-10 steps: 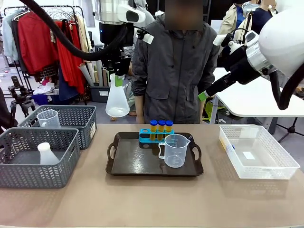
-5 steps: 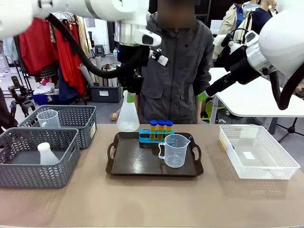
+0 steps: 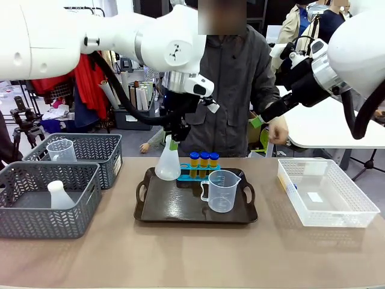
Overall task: Prepare the laboratory tools.
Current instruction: Pick up one Small flask and place it on the Handle tray.
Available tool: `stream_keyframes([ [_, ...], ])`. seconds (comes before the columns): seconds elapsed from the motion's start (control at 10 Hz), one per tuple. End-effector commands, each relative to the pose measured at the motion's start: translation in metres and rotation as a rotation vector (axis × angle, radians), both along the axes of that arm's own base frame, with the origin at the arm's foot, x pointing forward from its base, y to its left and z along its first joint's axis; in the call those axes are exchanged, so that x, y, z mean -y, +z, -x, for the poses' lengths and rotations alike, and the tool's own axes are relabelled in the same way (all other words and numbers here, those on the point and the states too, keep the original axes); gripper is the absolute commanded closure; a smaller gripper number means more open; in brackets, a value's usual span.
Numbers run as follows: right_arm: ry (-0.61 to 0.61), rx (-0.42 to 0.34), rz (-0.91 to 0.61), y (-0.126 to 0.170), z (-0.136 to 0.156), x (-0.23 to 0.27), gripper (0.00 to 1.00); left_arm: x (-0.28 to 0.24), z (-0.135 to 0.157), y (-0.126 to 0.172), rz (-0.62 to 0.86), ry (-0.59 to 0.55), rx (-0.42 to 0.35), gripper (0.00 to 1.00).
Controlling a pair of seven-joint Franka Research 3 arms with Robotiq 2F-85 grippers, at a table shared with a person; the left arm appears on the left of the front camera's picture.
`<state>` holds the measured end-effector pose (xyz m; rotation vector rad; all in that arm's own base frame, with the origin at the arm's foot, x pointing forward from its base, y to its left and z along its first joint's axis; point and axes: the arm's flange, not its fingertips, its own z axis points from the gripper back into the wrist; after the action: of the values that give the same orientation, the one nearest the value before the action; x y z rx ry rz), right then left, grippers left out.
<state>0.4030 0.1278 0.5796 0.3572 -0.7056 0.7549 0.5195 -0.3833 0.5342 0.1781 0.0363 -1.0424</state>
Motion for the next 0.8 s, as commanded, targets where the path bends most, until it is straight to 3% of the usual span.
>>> stream_keyframes([
  [0.0,0.0,-0.003,-0.013,0.001,0.0,0.0,0.0,-0.017,0.0,-0.015,0.012,0.031,-0.004,1.0],
  [0.4,0.0,-0.003,-0.013,0.001,0.0,0.0,0.0,-0.024,-0.009,-0.044,-0.006,0.034,-0.031,1.0],
  [0.7,0.0,-0.003,-0.013,0.001,0.0,0.0,0.0,-0.026,-0.013,-0.067,0.061,0.015,-0.059,1.0],
])
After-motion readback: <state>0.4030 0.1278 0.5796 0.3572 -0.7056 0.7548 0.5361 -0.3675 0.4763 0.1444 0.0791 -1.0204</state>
